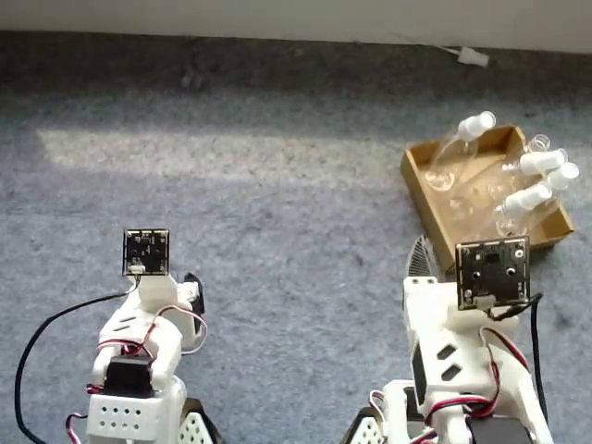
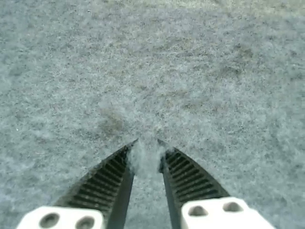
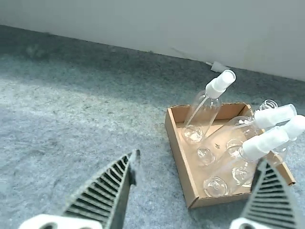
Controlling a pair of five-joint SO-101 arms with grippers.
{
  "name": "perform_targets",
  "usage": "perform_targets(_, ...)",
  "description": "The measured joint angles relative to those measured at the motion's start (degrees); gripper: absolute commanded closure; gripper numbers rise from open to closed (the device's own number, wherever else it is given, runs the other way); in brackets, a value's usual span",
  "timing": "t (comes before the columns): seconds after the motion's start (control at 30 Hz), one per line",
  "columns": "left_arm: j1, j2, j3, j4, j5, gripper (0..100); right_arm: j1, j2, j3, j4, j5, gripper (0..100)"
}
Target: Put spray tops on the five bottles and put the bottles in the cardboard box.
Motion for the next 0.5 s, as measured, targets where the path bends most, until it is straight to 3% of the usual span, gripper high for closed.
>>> perform_targets(0.5,0.0,0.0,0.0,0.0,0.0,97,0.1,-17.0,-0.2,0.4,0.0,67.0)
